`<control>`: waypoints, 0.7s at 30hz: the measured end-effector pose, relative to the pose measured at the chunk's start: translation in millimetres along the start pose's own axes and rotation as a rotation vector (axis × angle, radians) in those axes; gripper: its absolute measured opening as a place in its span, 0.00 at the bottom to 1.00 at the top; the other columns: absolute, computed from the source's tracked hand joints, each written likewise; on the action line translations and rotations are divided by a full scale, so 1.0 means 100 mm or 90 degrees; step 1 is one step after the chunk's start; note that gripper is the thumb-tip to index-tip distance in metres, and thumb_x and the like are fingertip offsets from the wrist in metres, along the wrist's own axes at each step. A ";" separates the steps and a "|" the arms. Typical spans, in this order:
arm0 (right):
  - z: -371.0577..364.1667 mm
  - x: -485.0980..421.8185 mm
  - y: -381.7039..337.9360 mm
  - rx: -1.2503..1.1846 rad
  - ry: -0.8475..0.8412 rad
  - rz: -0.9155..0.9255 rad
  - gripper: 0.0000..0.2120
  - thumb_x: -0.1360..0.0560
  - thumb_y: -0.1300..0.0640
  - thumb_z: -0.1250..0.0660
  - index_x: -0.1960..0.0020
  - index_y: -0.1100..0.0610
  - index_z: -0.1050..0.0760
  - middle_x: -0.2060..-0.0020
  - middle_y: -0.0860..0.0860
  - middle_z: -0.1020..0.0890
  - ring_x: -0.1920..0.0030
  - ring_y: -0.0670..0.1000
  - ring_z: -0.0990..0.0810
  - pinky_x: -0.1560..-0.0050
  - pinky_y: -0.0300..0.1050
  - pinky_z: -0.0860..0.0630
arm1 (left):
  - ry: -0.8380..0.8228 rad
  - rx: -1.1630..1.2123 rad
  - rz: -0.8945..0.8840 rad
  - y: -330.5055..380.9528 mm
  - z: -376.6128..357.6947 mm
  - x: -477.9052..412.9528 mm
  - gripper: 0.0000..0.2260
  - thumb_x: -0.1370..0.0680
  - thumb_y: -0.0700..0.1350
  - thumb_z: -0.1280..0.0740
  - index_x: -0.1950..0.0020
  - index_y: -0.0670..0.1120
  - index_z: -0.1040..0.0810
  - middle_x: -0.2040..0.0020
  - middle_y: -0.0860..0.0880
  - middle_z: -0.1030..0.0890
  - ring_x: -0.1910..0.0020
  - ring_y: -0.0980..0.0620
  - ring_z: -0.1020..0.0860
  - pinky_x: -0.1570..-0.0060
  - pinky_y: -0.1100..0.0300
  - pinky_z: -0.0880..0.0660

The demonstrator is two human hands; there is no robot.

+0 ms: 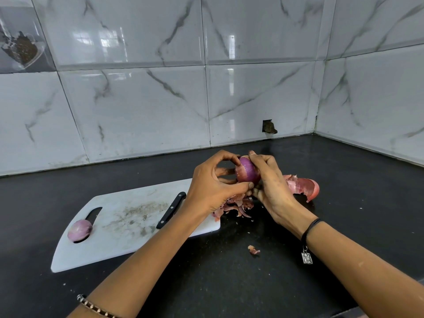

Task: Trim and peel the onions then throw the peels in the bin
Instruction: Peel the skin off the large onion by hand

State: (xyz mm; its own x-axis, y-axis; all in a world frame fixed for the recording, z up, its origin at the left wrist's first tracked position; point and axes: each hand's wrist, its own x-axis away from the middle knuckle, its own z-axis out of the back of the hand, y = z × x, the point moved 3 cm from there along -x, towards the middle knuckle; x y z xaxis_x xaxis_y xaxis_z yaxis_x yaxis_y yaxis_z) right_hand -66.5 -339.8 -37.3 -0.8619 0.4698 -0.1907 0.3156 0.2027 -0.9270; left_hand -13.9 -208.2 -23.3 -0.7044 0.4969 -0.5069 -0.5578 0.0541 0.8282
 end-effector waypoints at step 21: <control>0.03 -0.01 0.01 0.023 0.002 -0.003 0.18 0.20 0.46 0.33 0.37 0.54 0.30 0.56 0.52 0.15 0.63 0.49 0.16 0.67 0.43 0.20 | 0.002 0.016 -0.007 -0.01 -0.01 -0.02 0.23 0.35 0.34 0.17 0.45 0.45 0.22 0.47 0.53 0.15 0.51 0.54 0.14 0.50 0.55 0.16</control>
State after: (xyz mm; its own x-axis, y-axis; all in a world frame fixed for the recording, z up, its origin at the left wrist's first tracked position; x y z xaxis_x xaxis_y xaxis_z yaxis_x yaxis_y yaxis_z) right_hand -66.7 -342.0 -39.0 -0.8619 0.4719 -0.1857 0.2970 0.1729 -0.9391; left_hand -12.8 -209.9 -23.3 -0.6999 0.4938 -0.5161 -0.5540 0.0807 0.8286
